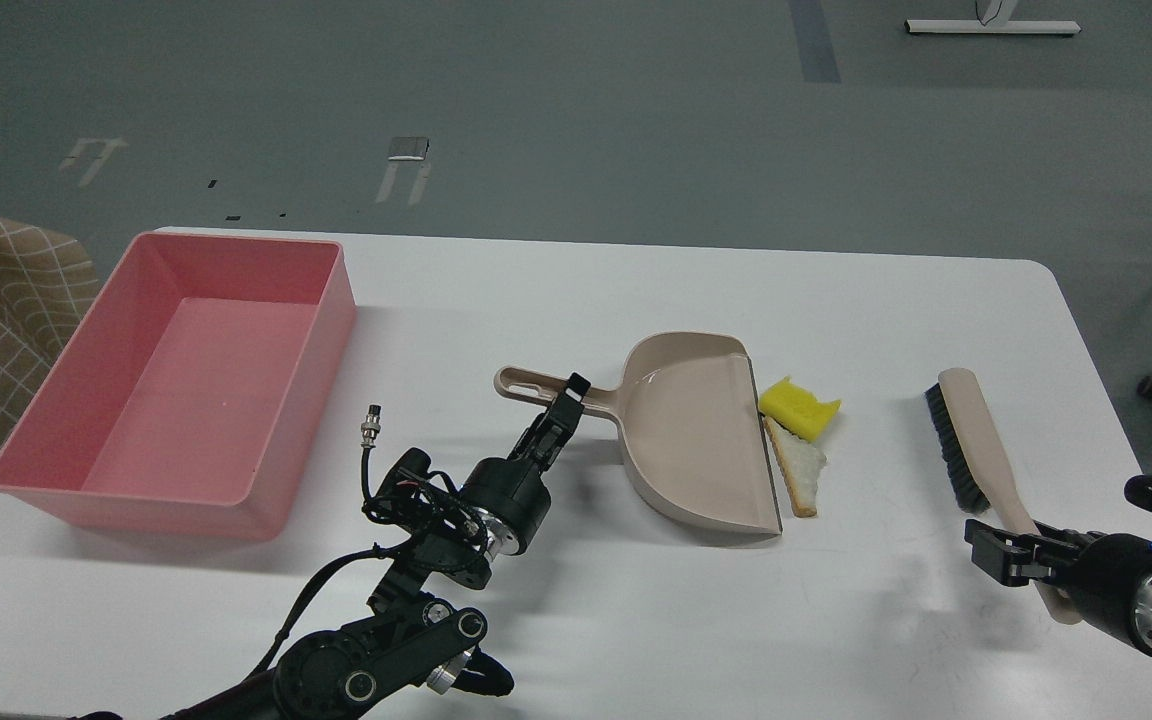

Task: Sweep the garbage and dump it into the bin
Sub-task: 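Grasp the wooden brush handle with the right gripper, then sweep the brush across the dustpan toward the left gripper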

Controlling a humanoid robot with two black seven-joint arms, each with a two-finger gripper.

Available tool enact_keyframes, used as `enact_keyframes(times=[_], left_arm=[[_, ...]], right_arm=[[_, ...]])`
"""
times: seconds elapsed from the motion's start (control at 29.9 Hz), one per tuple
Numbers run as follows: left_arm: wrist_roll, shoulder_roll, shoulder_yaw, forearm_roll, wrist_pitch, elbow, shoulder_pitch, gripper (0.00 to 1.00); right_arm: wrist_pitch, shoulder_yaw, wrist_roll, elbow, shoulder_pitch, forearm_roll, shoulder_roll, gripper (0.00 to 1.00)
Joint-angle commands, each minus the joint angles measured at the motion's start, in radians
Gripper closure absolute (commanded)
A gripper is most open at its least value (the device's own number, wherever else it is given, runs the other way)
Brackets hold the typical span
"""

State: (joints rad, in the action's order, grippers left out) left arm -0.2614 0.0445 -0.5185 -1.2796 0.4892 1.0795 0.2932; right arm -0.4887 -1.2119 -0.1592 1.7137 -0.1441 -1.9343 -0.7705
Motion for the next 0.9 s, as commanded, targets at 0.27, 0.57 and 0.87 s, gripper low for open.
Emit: enact_keyframes(times=[0.27, 0.57, 0.87], left_arm=[[0.001, 0.002, 0.0, 0.0, 0.0, -0.001, -0.002, 0.78], [-0.001, 0.002, 0.0, 0.0, 0.0, -0.001, 0.0, 0.78], [-0.001, 0.003, 0.0, 0.0, 0.0, 0.0, 0.0, 0.78]], right_arm=[[0.0, 0.0, -0.003, 0.004, -0.003, 0.002, -0.007, 0.57], [0.0, 0.003, -0.003, 0.012, -0.003, 0.003, -0.012, 0.87], [0.0, 0.005, -0.008, 0.015, -0.003, 0.005, -0.01, 0.9]])
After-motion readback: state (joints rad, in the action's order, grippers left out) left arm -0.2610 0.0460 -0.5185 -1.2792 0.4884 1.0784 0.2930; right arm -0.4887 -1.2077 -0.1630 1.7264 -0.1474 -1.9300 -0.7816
